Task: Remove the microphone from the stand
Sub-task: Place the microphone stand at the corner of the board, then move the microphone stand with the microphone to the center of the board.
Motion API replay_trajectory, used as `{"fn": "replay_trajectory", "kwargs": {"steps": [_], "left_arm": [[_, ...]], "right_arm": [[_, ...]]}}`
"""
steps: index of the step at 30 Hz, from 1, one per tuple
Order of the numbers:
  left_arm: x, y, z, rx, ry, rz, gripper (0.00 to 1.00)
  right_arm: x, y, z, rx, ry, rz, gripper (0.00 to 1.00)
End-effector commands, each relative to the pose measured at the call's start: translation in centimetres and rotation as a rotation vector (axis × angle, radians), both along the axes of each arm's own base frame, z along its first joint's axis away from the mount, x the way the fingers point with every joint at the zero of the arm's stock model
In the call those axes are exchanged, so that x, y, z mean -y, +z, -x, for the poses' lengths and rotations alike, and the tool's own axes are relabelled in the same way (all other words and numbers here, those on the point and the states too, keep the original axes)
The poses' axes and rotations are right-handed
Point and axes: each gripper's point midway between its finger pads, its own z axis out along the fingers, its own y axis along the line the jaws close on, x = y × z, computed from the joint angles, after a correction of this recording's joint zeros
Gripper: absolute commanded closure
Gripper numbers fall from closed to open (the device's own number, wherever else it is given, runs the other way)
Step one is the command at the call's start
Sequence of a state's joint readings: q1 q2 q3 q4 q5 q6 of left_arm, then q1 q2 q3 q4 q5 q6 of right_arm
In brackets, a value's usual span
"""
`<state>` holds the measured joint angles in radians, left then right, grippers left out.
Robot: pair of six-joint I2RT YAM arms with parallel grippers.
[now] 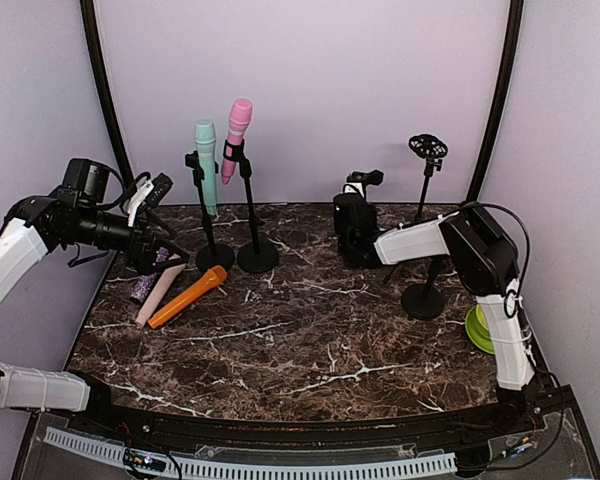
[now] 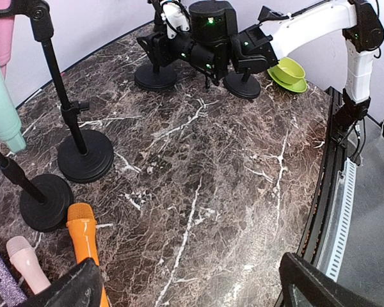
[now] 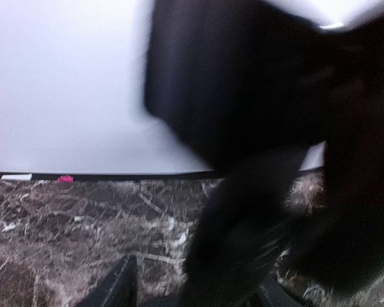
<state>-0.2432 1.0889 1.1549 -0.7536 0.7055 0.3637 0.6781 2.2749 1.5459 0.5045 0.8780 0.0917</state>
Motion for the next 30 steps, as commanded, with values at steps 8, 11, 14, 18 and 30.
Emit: {"fn": "replay_trajectory", "kwargs": {"steps": [8, 11, 14, 18, 30], "left_arm": [[-1.7, -0.7, -1.4, -0.079, 0.085, -0.087, 0.01], [-2.2, -1.3, -1.8, -0.116, 0.104, -0.131, 0.01], [-2.9, -1.8, -2.3, -0.14, 0.129, -0.172, 0.01], [-3.9, -2.5, -3.1, -0.162, 0.169, -0.217, 0.01], [-5.3, -4.9, -2.7, -0.152, 0.161, -0.272, 0.01]], "right_arm": [[-1.7, 2.8, 6.5, -0.056, 0.177, -0.149, 0.2], [-2.6, 3.5, 8.4, -0.092, 0.223, -0.181, 0.19], [-4.3, 4.6, 10.3, -0.128, 0.307, -0.233, 0.19], [-8.6, 7.4, 12.8, -0.158, 0.526, -0.328, 0.2], [-21.0, 16.3, 12.2, -0.145, 0.936, -0.26, 0.26]]}}
